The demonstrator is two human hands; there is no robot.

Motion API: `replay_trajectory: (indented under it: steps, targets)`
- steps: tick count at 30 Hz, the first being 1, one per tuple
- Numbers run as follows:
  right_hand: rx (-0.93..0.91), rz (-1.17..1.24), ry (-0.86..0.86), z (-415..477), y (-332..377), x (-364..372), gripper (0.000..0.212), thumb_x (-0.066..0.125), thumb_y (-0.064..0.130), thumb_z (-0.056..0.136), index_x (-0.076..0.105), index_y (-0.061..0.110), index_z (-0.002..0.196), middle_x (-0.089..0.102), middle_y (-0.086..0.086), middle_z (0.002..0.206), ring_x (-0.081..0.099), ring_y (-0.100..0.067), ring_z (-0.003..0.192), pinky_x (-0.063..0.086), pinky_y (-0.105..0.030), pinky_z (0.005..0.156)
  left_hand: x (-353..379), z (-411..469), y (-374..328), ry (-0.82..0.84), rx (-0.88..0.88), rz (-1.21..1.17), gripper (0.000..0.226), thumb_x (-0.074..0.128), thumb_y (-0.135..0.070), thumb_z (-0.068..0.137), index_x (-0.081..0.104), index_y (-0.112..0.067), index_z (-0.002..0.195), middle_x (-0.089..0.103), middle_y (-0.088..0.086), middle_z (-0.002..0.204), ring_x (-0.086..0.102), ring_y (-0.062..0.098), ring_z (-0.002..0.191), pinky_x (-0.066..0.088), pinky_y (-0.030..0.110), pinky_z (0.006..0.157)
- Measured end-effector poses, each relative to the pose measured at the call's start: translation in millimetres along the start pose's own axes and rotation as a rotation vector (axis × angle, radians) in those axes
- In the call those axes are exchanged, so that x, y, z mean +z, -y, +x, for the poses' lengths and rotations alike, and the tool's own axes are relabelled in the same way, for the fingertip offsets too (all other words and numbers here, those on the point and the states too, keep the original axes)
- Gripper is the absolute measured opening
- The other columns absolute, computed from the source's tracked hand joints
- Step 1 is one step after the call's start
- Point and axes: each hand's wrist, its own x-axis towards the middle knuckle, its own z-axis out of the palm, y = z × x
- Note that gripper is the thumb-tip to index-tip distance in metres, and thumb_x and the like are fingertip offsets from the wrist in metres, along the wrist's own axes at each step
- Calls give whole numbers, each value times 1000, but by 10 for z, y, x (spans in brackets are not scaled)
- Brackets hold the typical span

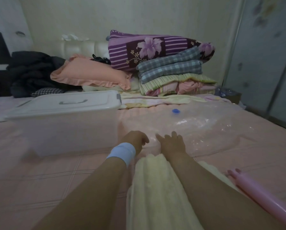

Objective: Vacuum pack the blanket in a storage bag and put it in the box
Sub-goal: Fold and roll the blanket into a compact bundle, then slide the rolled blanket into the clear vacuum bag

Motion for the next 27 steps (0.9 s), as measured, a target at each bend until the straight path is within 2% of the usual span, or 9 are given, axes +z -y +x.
replay_trajectory:
  steps: [2,5,9,11,13,17,22,24,27]
  targets:
    - [45,45,-98,-60,1,-116,41,47,16,93,60,28,130,63,-1,126,40,-29,127,36,-38,97,-111,-117,-20,-28,15,-91,44,44,1,90,66,-25,117,66,-3,114,61,17,106,48,29,96]
    - [82,281,-385,-139,5,-367,41,46,3,91,67,21,120,67,-6,109,46,-31,121,44,-36,78,-261,-287,-19,-29,83,-138,51,58,-20,84,52,-32,133,50,-1,129,51,22,119,43,41,104]
    - [25,406,-765,-288,59,-832,32,58,1,85,75,15,108,71,-8,92,55,-36,101,35,-33,56,-635,-580,-115,-198,193,-14,94,74,-50,72,19,-43,148,18,-6,153,25,22,139,36,48,110]
    - [-28,374,-882,-417,111,-1060,31,64,0,82,77,16,105,73,-5,90,57,-35,92,36,-30,53,-819,-736,-220,-327,170,75,88,73,-46,77,19,-41,147,16,-6,155,23,21,139,41,44,105]
    - [-98,402,-953,-597,177,-1305,32,67,-2,82,77,15,107,74,-4,92,57,-33,89,40,-30,54,-1026,-915,-305,-439,122,150,67,65,-43,86,30,-37,143,32,-5,149,33,23,133,44,41,99]
    - [-269,463,-1002,-1036,316,-1723,29,64,-3,85,76,13,107,72,-4,90,55,-31,90,50,-35,55,-1437,-1356,-333,-537,53,182,51,55,-51,90,40,-36,136,51,-5,133,47,23,119,42,40,96]
    - [-380,402,-991,-1683,568,-1927,29,67,-4,82,76,12,105,72,-3,91,56,-29,90,51,-35,58,-1807,-2130,-386,-441,-16,418,45,48,-57,92,47,-41,134,57,-5,129,51,23,119,31,41,104]
    - [-382,409,-918,-2001,712,-1851,30,65,-1,83,75,13,108,73,-4,94,56,-30,92,55,-39,68,-1829,-2446,-407,-345,-62,458,42,52,-54,92,51,-40,132,58,-4,129,52,23,120,30,41,104]
    - [-372,416,-667,-2570,917,-1735,42,58,8,88,67,17,128,72,-6,110,55,-30,105,51,-38,85,-1662,-2908,-364,-101,-126,377,41,62,-43,90,58,-36,130,62,-1,127,58,25,117,42,38,98]
